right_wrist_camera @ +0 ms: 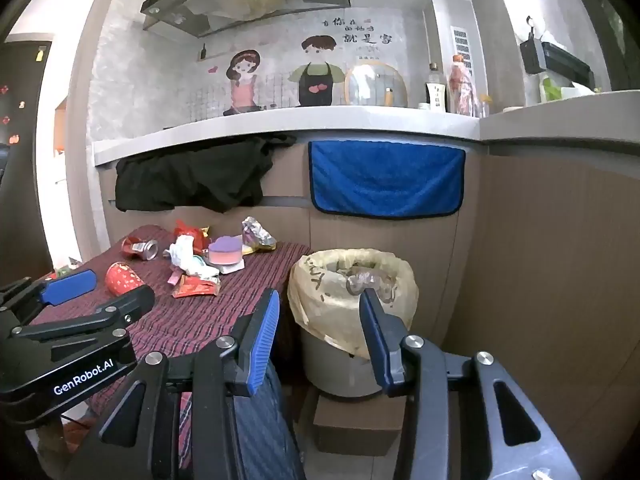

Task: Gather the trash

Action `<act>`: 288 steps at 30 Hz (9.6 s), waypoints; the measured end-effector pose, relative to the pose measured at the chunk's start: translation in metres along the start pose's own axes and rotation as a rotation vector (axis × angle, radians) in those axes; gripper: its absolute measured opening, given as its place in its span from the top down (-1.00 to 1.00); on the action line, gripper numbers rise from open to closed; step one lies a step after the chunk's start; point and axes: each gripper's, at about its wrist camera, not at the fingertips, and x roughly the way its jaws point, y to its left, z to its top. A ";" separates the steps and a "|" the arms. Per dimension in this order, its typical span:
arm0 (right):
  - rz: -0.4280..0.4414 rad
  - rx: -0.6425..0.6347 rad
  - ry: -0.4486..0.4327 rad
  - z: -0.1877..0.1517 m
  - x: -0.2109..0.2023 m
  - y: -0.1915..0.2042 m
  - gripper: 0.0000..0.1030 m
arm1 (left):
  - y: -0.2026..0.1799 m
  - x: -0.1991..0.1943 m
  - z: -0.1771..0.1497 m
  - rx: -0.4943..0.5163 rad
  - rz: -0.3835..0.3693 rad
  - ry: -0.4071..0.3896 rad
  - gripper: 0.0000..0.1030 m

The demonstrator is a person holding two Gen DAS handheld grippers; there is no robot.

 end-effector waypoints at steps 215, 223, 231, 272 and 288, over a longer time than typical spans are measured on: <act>0.431 -0.449 0.296 0.024 0.321 0.248 0.41 | 0.258 0.179 0.016 -0.371 -0.034 0.167 -0.14; 0.470 -0.332 0.372 0.046 0.342 0.229 0.84 | 0.251 0.201 0.017 -0.335 -0.031 0.224 -0.14; 0.525 -0.293 0.340 0.073 0.315 0.216 0.84 | 0.250 0.228 0.018 -0.334 -0.033 0.286 -0.14; 0.532 -0.169 0.291 0.089 0.274 0.148 0.84 | 0.220 0.194 0.075 -0.338 -0.058 0.144 -0.16; 0.241 -0.055 0.058 0.170 0.231 -0.037 0.84 | 0.009 0.226 0.163 -0.103 -0.270 -0.150 -0.16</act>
